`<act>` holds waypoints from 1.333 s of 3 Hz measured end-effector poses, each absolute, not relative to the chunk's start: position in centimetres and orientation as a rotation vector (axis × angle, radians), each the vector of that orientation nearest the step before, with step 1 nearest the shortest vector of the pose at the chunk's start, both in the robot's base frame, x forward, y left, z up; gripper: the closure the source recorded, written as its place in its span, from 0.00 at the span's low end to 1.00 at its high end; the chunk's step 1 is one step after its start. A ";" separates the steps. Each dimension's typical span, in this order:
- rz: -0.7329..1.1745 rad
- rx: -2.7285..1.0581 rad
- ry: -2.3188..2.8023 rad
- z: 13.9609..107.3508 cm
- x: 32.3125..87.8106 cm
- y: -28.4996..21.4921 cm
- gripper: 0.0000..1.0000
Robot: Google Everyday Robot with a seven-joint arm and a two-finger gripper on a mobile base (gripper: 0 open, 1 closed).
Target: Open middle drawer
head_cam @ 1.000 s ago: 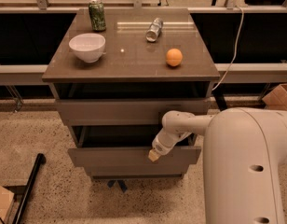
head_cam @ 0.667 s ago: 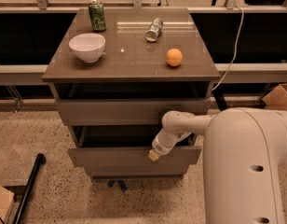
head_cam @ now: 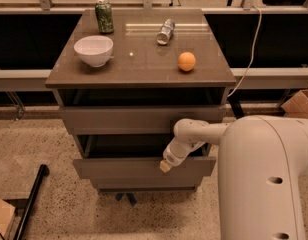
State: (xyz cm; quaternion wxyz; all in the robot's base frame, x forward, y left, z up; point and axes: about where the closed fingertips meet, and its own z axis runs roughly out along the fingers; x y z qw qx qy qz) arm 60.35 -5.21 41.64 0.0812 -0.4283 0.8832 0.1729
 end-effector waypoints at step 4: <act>0.595 -1.486 2.646 42.9 54.0 -4.0 0.00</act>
Offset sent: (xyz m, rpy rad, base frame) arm -0.0683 0.0258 0.0141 -0.1205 0.1647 0.2422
